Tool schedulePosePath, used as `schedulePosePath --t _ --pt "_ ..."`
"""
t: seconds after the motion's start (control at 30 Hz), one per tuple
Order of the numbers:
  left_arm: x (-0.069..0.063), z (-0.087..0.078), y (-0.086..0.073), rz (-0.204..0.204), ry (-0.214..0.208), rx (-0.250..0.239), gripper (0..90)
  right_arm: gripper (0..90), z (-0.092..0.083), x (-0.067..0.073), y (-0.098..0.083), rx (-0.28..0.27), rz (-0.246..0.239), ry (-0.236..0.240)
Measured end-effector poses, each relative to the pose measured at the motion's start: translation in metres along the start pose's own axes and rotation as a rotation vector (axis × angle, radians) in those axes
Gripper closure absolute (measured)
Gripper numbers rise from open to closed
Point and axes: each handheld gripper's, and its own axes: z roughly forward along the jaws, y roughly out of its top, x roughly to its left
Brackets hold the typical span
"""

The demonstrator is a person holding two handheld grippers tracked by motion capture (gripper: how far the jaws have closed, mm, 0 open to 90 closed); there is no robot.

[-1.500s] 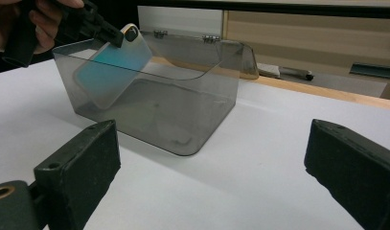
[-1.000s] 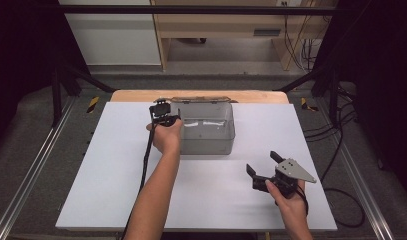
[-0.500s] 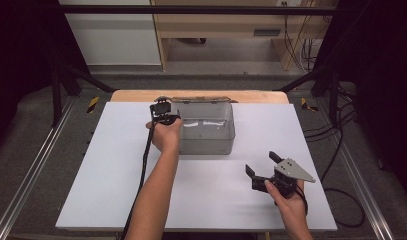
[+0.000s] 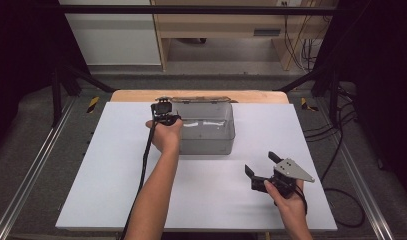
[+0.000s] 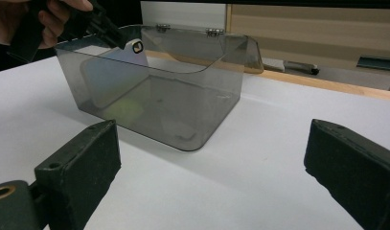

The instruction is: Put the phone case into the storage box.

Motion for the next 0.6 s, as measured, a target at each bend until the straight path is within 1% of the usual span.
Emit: schedulePosePath --t 0.03,0.1,0.23,0.3,0.4,0.53,0.6 --pt "0.001 -0.002 0.001 0.012 0.001 -0.004 73.8 5.5 0.0 0.0 0.0 0.001 0.001 0.001" --pt "0.001 -0.005 0.001 0.023 -0.003 -0.012 74.4 5.5 0.0 0.001 0.0 0.001 -0.002 0.004" --pt "-0.001 -0.012 0.002 0.061 -0.005 -0.031 73.4 5.5 0.001 0.002 0.0 0.002 -0.008 0.006" --pt "-0.001 -0.015 0.002 0.074 -0.009 -0.041 73.2 5.5 0.001 0.002 0.0 0.004 -0.008 0.009" --pt "-0.001 -0.02 0.004 0.074 -0.029 -0.077 71.6 5.5 0.001 0.003 0.0 0.003 -0.007 0.01" --pt "0.0 -0.027 0.005 0.087 -0.03 -0.109 66.3 5.5 0.002 0.003 0.0 0.004 -0.007 0.011" --pt "0.001 -0.031 0.006 0.103 -0.028 -0.122 64.7 5.5 0.002 0.003 0.0 0.005 -0.006 0.011"
